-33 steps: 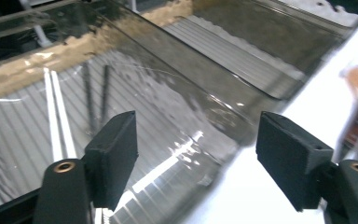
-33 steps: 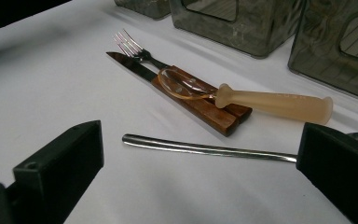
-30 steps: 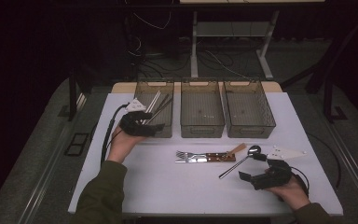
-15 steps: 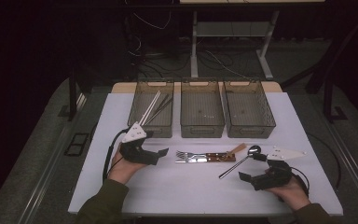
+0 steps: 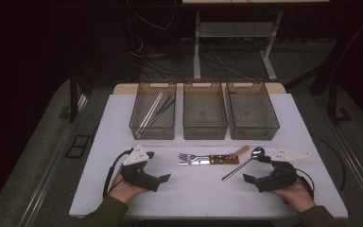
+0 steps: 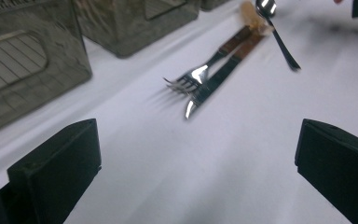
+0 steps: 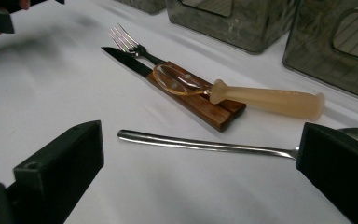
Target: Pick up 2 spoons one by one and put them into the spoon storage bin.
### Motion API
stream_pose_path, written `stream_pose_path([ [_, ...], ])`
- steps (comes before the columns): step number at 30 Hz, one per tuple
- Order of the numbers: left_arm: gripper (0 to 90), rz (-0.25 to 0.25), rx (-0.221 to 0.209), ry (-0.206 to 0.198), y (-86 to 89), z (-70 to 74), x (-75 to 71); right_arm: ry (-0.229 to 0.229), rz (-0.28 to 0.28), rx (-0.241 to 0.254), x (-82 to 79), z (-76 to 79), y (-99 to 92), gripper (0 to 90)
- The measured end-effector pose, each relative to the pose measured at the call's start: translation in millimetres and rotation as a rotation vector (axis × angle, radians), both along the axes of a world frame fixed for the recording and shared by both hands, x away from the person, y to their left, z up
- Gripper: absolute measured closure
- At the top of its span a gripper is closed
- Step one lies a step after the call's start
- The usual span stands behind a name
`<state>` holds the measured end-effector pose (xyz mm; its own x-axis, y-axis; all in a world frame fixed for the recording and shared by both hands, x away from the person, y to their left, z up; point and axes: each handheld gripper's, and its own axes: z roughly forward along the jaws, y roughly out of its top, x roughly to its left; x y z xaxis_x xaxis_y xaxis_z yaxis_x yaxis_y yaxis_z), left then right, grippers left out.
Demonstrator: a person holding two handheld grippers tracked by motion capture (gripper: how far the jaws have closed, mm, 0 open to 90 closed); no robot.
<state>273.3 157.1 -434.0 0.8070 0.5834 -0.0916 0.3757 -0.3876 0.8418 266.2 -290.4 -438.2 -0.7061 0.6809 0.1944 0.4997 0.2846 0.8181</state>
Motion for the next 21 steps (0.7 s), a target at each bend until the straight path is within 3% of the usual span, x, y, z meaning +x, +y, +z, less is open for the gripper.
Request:
stream_pose_path([
  [4,0.0,0.0,-0.008,0.017,3.1,-3.4,-2.3,0.007,-0.007,-0.005,-0.4,2.3,-3.9,6.3],
  [8,0.0,-0.008,-0.009,0.011,2.3,-3.0,-1.9,-0.008,-0.03,-0.015,-0.4,7.5,-6.5,17.1],
  [15,0.0,-0.007,-0.01,0.006,1.7,-2.6,-1.6,0.003,-0.075,-0.028,9.1,14.7,-13.5,43.1],
  [21,0.0,-0.012,-0.004,0.019,-0.2,-4.5,-0.4,0.015,-0.11,-0.09,26.9,18.1,-15.0,68.5],
])
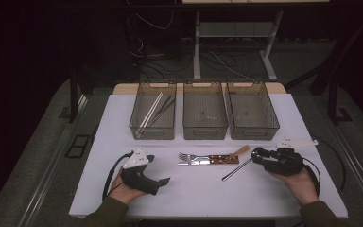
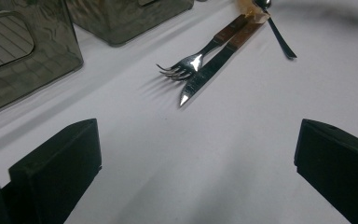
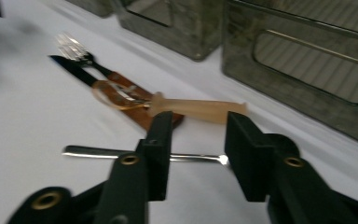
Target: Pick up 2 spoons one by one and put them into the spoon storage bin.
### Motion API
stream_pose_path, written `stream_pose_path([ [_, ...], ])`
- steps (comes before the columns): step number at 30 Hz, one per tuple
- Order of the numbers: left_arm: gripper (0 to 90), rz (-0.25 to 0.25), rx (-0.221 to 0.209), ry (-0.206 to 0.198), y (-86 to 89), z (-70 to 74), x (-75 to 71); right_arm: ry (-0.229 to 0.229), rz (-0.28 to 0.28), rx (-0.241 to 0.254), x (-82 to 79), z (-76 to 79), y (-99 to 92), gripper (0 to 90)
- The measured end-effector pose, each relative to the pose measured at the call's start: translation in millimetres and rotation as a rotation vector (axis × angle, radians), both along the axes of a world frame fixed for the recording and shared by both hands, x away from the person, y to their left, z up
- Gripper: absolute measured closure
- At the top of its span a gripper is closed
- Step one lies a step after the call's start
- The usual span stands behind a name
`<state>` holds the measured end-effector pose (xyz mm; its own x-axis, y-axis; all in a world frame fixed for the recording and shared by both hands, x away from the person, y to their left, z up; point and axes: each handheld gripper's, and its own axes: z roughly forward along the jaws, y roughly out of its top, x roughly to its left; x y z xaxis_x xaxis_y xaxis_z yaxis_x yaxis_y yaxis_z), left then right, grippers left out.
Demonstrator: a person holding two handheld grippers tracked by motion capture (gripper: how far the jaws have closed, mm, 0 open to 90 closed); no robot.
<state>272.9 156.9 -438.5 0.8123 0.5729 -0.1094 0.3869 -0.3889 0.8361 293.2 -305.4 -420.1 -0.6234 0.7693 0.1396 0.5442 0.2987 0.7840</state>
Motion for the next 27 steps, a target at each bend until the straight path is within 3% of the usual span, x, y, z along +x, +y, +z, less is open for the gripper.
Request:
stream_pose_path([
  [6,0.0,-0.004,-0.003,-0.005,0.6,0.6,0.3,0.073,-0.012,-0.044,21.4,-5.2,2.9,89.7],
  [10,0.0,-0.009,-0.007,-0.004,0.4,0.8,-0.1,0.103,-0.008,-0.088,28.1,-12.6,8.9,90.0],
  [15,0.0,-0.01,-0.008,-0.003,0.0,0.6,-0.3,0.11,0.025,-0.142,34.7,-18.9,19.4,90.0],
  [21,0.0,-0.017,-0.005,0.003,-0.3,0.1,0.2,0.134,0.025,-0.216,38.7,-24.0,23.4,90.0],
  [27,0.0,-0.021,0.0,0.002,-0.8,-0.2,-0.2,0.137,0.025,-0.238,37.4,-23.2,24.9,90.0],
])
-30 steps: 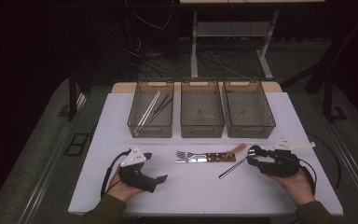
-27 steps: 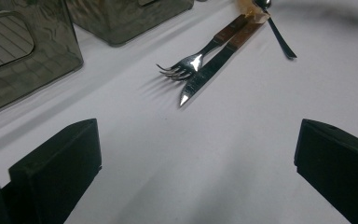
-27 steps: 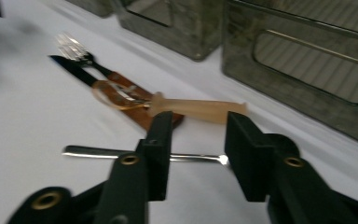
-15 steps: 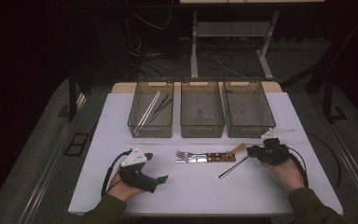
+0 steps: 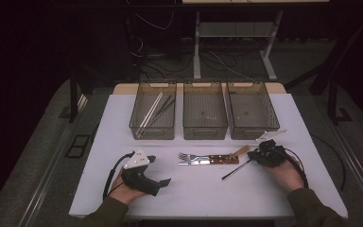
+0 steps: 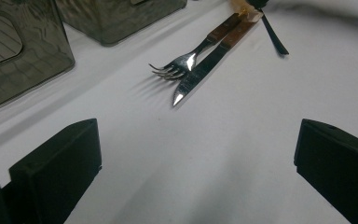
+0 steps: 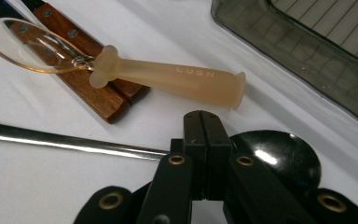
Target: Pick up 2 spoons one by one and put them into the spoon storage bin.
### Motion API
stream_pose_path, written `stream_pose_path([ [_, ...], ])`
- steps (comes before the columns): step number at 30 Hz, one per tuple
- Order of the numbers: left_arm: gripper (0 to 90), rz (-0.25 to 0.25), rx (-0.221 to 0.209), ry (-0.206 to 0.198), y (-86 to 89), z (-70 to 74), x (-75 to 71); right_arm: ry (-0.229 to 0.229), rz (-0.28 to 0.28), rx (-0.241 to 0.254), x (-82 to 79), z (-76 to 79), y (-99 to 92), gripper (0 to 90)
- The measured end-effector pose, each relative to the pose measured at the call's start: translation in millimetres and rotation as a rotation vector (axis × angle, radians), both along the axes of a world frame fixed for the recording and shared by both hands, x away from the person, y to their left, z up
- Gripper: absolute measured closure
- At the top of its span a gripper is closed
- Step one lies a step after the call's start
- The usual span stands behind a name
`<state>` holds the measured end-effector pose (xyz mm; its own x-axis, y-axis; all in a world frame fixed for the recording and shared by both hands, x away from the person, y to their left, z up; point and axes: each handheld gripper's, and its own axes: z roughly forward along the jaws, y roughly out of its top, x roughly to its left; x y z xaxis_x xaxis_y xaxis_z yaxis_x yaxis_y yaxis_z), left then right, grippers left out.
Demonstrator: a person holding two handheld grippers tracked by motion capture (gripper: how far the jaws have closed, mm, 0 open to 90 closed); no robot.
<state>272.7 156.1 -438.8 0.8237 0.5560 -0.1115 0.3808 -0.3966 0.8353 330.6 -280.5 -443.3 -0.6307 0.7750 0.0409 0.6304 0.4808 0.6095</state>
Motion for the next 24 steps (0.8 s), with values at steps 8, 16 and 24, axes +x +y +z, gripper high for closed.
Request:
stream_pose_path([
  [8,0.0,-0.004,0.001,0.002,0.0,-0.3,0.2,0.017,0.011,-0.009,-2.9,1.3,-1.9,90.0],
  [16,0.0,-0.011,0.002,0.004,-0.1,-0.6,0.1,0.034,0.022,-0.023,-7.7,2.9,-3.3,90.0],
  [24,0.0,-0.029,-0.017,0.006,1.6,-2.3,1.1,0.058,0.035,-0.021,-12.3,4.1,-6.0,90.0],
])
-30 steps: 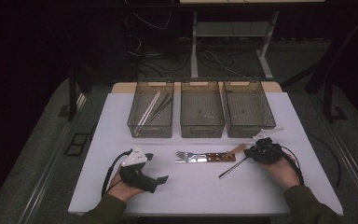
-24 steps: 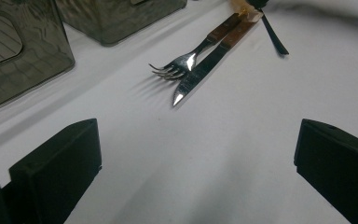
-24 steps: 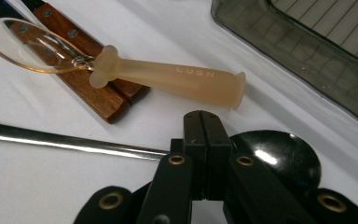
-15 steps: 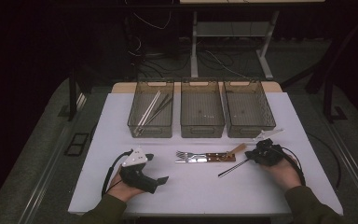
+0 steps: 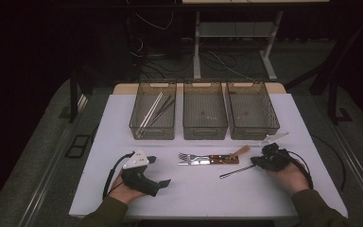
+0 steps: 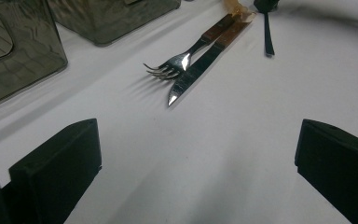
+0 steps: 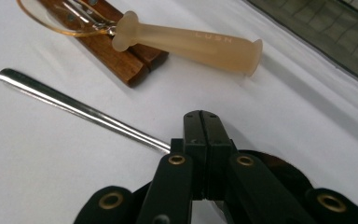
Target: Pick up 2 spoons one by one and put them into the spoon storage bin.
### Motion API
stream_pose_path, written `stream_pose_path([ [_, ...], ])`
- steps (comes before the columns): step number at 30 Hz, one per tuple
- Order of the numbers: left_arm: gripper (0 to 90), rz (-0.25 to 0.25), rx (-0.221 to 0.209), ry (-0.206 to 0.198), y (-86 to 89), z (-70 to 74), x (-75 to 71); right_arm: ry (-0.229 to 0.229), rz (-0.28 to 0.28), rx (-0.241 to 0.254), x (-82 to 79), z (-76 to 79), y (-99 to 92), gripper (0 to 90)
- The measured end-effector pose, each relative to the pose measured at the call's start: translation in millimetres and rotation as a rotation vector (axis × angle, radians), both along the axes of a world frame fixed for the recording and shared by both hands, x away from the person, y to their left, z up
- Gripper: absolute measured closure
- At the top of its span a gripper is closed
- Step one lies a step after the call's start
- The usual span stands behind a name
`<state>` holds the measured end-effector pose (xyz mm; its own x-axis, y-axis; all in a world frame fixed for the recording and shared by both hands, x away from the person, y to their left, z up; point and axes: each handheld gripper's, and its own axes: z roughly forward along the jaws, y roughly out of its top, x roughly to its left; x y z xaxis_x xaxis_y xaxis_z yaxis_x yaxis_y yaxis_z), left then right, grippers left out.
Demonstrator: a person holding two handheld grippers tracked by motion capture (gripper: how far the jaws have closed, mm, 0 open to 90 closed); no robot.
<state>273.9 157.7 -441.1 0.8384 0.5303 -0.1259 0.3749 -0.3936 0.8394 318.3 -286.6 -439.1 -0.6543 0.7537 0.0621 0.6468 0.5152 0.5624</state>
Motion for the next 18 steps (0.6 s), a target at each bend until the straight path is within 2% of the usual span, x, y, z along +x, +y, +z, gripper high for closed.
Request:
stream_pose_path([
  [10,0.0,-0.01,0.008,0.007,-0.9,-2.7,0.7,0.021,0.014,0.0,-8.9,1.2,-2.8,90.0],
  [18,0.0,-0.013,0.004,0.009,-1.1,-2.4,0.2,0.043,0.028,-0.007,-22.3,2.7,-3.9,90.0],
])
